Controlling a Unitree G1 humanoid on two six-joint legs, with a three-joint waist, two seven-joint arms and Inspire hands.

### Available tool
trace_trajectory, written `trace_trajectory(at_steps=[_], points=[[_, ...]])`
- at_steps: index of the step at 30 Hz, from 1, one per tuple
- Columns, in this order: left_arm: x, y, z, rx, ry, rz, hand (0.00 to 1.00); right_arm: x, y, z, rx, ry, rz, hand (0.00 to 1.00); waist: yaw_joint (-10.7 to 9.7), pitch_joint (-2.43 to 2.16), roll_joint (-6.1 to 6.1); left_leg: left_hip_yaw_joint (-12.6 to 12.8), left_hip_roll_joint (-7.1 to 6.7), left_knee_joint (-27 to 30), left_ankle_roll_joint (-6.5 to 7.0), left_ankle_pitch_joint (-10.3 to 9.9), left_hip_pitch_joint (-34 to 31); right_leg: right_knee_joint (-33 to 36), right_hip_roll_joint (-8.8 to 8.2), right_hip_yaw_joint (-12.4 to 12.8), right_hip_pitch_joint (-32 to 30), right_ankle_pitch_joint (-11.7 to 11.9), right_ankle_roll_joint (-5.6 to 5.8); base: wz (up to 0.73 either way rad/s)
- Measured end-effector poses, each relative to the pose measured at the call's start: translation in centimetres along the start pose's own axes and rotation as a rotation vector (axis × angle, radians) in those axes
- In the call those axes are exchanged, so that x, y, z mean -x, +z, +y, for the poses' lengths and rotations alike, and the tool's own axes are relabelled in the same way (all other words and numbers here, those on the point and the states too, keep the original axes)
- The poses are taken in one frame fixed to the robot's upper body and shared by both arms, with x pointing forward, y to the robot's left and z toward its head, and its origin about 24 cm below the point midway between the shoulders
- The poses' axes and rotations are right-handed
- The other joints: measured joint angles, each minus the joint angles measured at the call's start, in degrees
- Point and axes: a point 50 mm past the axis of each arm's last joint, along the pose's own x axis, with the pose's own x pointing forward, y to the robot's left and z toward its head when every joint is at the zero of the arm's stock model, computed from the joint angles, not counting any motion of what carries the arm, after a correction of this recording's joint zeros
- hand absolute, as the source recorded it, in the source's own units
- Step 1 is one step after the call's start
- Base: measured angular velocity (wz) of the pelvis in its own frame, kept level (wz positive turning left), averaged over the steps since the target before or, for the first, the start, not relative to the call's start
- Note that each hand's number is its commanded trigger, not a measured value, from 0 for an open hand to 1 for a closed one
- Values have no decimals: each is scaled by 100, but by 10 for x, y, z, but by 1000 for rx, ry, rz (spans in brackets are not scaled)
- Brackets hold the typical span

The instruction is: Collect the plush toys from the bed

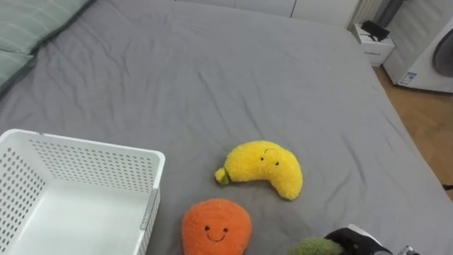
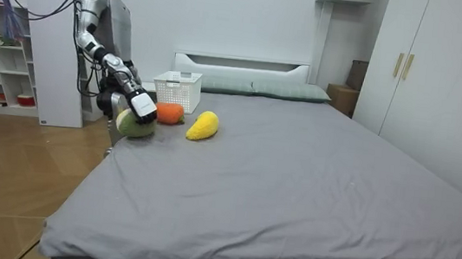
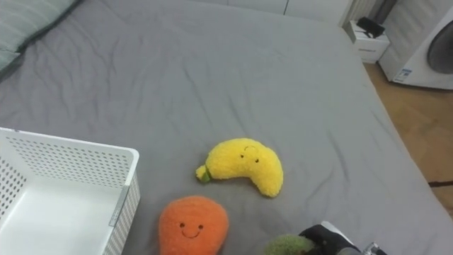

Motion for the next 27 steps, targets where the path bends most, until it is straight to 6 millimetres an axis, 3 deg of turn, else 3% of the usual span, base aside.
trace_trajectory(at_steps=[5,13,18,21,27], points=[[0,1,0,2,0,-5,0,6,14,-12,34,-77,-53,100,-24,3,10,6,-3,-1,0,0,1,9,1,7,-4,0,0,0],[1,-2,0,4,-2,-4,0,50,83,-73,72,-366,-356,100,-161,42,34,41,-4,-17,0,1,-13,1,7,17,-17,-2,1,0],[-1,5,1,17,-8,-16,0,74,120,-102,25,-473,-534,100,-146,26,-7,23,-3,15,1,2,-106,12,7,2,-110,1,-2,0],[-1,7,-1,15,-10,-20,0,85,145,-108,27,-486,-640,100,-101,36,4,5,-3,7,1,2,-106,13,18,-25,-103,1,-2,0],[-1,19,-8,6,-37,-46,0,94,185,-106,66,-425,-763,100,209,60,64,-79,-9,5,6,4,-142,23,4,-140,-95,1,0,6]])
